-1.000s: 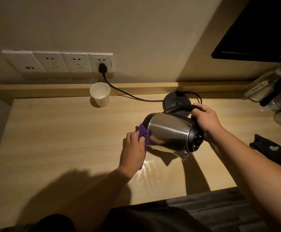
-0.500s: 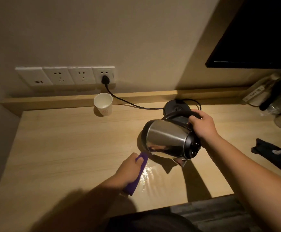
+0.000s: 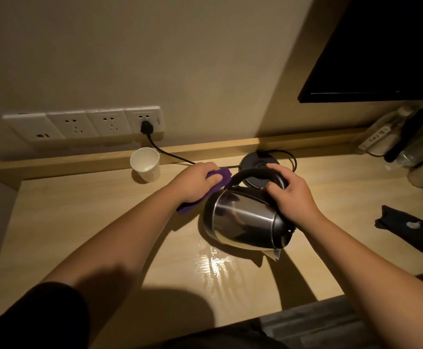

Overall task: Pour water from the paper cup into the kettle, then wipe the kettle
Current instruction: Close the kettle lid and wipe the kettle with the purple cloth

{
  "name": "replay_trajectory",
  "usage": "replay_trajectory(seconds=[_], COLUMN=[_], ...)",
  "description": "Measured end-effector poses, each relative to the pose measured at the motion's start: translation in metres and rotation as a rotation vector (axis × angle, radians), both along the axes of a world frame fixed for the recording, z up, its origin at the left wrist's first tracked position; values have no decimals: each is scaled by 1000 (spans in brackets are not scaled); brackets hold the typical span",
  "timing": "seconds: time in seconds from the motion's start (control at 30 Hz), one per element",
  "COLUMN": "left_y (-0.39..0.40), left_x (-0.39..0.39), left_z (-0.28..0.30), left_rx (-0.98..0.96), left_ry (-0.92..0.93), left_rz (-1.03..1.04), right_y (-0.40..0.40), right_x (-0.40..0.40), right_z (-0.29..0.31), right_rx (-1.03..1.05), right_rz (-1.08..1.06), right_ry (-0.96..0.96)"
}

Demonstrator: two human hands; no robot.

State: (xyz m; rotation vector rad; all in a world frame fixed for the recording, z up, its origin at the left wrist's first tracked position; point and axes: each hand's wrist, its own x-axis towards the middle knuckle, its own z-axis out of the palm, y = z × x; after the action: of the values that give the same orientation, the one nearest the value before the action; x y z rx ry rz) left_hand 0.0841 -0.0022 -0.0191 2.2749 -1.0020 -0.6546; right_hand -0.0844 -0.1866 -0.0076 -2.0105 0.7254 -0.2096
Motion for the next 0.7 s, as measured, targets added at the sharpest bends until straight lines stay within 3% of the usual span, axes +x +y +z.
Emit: replay_trajectory(seconds=[0.17, 0.53, 0.7], left_y=[-8, 9, 22], left_x=[-7, -36, -62], left_z=[-6, -32, -52], left_rx=[56, 13, -75], left_ry=[-54, -131, -140], left_rz=[-88, 37, 171], right_y=[-4, 3, 0], right_x=[-1, 9, 11], right_z=[1, 2, 3], right_rx=[28, 3, 68], right_rz=[-2, 37, -45], right_ry=[-15, -23, -34])
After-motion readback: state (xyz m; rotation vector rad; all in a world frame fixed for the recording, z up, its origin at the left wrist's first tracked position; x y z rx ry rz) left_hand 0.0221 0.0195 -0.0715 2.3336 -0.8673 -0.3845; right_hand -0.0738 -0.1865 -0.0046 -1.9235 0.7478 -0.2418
